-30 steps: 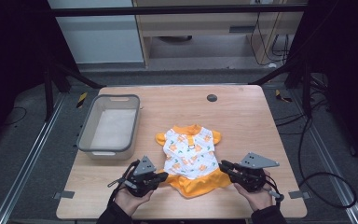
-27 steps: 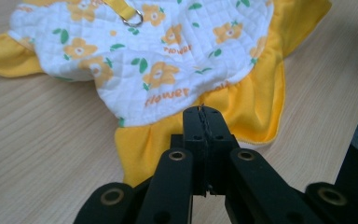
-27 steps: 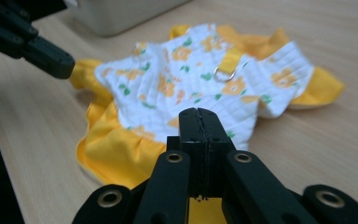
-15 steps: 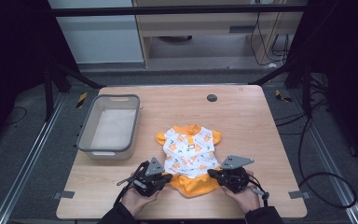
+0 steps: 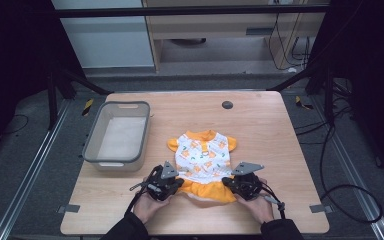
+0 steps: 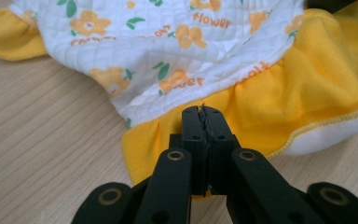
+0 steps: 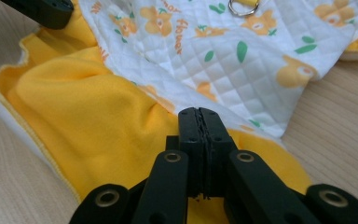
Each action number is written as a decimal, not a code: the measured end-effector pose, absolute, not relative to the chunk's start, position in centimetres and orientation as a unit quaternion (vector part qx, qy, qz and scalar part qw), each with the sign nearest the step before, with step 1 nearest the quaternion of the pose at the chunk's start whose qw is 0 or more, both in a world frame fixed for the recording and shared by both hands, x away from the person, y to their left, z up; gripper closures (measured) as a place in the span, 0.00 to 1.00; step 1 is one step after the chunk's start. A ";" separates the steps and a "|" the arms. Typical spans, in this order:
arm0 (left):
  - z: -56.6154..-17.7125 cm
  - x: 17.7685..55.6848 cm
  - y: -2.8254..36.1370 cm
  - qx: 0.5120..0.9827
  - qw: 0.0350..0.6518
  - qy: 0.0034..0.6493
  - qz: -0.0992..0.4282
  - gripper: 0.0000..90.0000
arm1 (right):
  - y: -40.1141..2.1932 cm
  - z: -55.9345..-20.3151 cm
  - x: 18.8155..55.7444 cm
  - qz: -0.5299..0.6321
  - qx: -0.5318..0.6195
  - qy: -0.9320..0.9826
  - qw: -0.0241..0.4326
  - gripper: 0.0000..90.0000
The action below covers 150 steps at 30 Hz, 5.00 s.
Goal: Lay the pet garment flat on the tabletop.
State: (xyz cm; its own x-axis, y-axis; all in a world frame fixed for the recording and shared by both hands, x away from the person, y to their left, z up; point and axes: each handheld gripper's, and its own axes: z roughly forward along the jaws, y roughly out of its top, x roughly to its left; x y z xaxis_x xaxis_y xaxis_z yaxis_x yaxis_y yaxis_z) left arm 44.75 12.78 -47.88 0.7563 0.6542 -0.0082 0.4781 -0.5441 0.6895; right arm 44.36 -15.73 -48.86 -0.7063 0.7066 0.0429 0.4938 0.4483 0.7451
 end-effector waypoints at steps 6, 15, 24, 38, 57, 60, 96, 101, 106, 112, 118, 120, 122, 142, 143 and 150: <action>-48.4 44.8 12.5 0.881 0.329 0.320 0.113 0.96 | -15.6 -49.5 44.4 0.373 0.362 0.844 0.131 0.98; -48.6 42.5 13.0 0.896 0.312 0.306 0.084 0.96 | -16.1 -49.5 43.4 0.361 0.357 0.853 0.121 0.96; -48.2 40.6 12.3 0.901 0.319 0.282 0.078 0.96 | -16.6 -49.5 42.4 0.362 0.356 0.854 0.114 0.95; -48.6 42.7 15.0 0.888 0.303 0.329 0.110 0.97 | -19.1 -49.1 41.6 0.357 0.376 0.846 0.122 1.00; -48.5 38.4 15.0 0.901 0.303 0.303 0.067 0.97 | -20.8 -49.5 38.8 0.345 0.376 0.854 0.100 1.00; -48.5 38.4 15.2 0.901 0.304 0.303 0.064 0.97 | -21.0 -49.5 38.6 0.340 0.373 0.857 0.104 1.00; -48.7 43.2 11.8 0.884 0.339 0.308 0.093 0.96 | -10.7 -48.0 40.7 0.493 0.292 0.819 0.045 1.00; -48.8 43.7 12.1 0.885 0.336 0.308 0.093 0.96 | -9.9 -49.0 40.4 0.472 0.279 0.836 0.024 1.00; -48.9 44.0 12.4 0.886 0.334 0.305 0.102 0.97 | -9.7 -49.9 39.6 0.453 0.269 0.850 0.006 1.00; -48.9 44.6 12.8 0.884 0.333 0.309 0.109 0.97 | -9.3 -50.8 38.6 0.425 0.255 0.868 0.008 1.00; -48.2 44.0 12.7 0.879 0.344 0.314 0.105 0.96 | -9.9 -50.2 38.7 0.439 0.256 0.861 0.010 1.00; -47.5 43.5 12.4 0.874 0.362 0.310 0.093 0.97 | -11.4 -48.8 38.9 0.461 0.267 0.846 0.033 1.00; -47.2 43.1 12.2 0.875 0.368 0.305 0.079 0.98 | -11.9 -48.5 39.0 0.463 0.273 0.843 0.041 1.00; -48.7 36.8 11.4 0.914 0.315 0.252 0.043 1.00 | -18.0 -48.9 40.4 0.402 0.363 0.835 0.098 1.00; -48.7 36.8 11.4 0.914 0.314 0.253 0.043 0.99 | -18.1 -49.0 40.4 0.401 0.366 0.834 0.093 1.00; -46.3 36.6 12.1 0.889 0.378 0.250 0.060 0.99 | -18.0 -49.0 40.3 0.397 0.363 0.838 0.090 1.00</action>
State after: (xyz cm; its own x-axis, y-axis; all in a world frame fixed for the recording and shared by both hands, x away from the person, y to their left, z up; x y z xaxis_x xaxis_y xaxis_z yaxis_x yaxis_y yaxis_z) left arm 36.56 12.12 -46.33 0.8678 0.4899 -0.0831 0.3995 -0.5885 0.7029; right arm 40.27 -17.98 -49.04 -0.7195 0.6808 0.1371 0.5375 0.4209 0.7307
